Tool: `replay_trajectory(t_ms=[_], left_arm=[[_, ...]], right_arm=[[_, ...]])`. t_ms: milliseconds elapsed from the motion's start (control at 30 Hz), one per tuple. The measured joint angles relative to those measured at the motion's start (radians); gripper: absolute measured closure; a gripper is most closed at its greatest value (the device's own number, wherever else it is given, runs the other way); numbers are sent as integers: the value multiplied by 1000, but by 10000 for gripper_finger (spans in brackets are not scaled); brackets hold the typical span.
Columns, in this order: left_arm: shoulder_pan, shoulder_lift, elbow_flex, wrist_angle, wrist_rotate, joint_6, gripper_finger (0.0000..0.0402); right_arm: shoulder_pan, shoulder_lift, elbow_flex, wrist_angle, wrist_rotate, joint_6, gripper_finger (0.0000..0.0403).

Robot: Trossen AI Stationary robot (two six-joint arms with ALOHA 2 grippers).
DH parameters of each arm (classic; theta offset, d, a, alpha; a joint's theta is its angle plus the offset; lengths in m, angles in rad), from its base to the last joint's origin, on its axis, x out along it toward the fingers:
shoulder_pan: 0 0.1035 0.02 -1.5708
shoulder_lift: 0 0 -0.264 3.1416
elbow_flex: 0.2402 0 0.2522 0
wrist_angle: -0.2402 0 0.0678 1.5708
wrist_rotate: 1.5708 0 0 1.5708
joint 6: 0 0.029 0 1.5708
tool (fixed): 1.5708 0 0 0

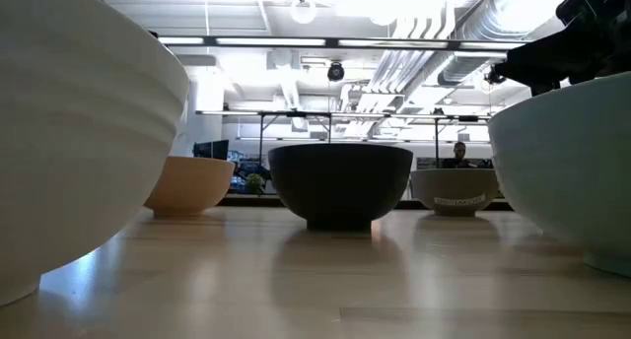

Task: Nest bowls inside each other

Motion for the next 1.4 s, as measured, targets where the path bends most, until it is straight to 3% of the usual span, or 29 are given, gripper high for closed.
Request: replay_trajectory(t_ms=[467,633,767,1033,1267,1400], left_arm=[[0,0,0,1,-15,-29,268],[0,0,0,1,-21,-27,268],[0,0,0,0,-30,-26,268],[0,0,0,0,-33,-26,268],[0,0,0,0,-32,-53,268],[0,0,0,0,-32,-53,268]], right_arm=[[0,0,0,0,0,-13,233],[0,0,0,0,12,-267,233],[0,0,0,0,12,-319,233],[0,0,0,0,12,-307,233],[0,0,0,1,11,-16,233],[0,0,0,1,11,0,233]])
